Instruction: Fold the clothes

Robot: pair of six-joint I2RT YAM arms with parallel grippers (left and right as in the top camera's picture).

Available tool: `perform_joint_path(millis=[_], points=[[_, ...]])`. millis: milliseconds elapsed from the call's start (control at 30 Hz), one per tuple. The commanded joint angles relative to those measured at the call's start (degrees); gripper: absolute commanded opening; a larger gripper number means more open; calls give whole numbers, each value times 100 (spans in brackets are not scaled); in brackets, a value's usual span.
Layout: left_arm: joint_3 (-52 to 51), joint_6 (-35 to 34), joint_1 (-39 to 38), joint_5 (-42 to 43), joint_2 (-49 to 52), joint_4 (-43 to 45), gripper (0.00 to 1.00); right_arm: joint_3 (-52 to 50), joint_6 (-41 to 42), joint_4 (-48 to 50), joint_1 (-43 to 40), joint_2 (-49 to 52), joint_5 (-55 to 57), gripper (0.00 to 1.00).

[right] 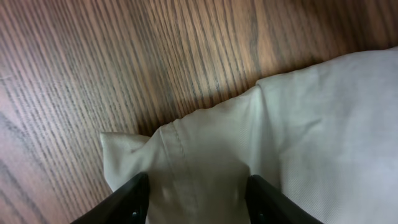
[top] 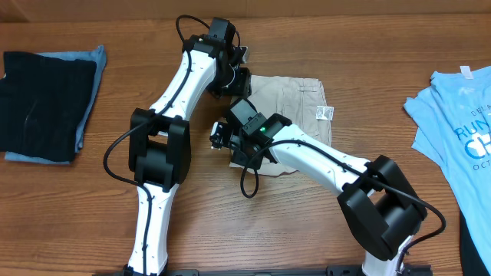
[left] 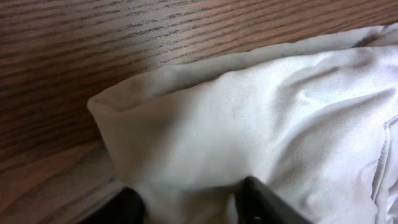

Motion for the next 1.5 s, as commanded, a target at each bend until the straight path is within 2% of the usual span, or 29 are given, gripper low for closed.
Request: perform_joint_path(millis=[0,33,133,167,267,367,500,733,833,1033,1133,1300,1467], points=[[-55,55,-76,164,68,-28,28,-28,79,37,20,118,-79,54],[-55,55,-76,164,68,-33,20,-28,79,37,20,155,-76,53],[-55,55,-70,162,68,-26,7,-28,81,68,20,195,-76,30],[-55,55,-66,164,68,-28,4,-20,81,101,20,192,-74,20],[-55,55,-66,155,68,-24,4,-11,315,133,22,186,-76,5],[-55,50,-66,-15,68,101,4,-9,706,35,28,120,-81,4],[-55,-17,-66,-197,68,201,4,-9,706,-382,101,-28,-459,4],[-55,-103,-63,-302,68,457,4,-9,704,-885,706,-28,-431,4],[-55,-234,-66,-669,68,479,4,-9,706,-1073,881,-28,-415,4],[-55,-345,-61,-715,68,573,4,11,796,-1268,1088,-28,-415,4],[-55,-345,-61,-713,68,566,4,269,1180,-1445,1088,-39,-417,4],[-55,-343,-61,-713,68,525,5,730,1174,-1827,1088,-146,-428,4],[-55,-358,-61,-717,68,599,5,728,1128,-2122,1088,-136,-1263,4]])
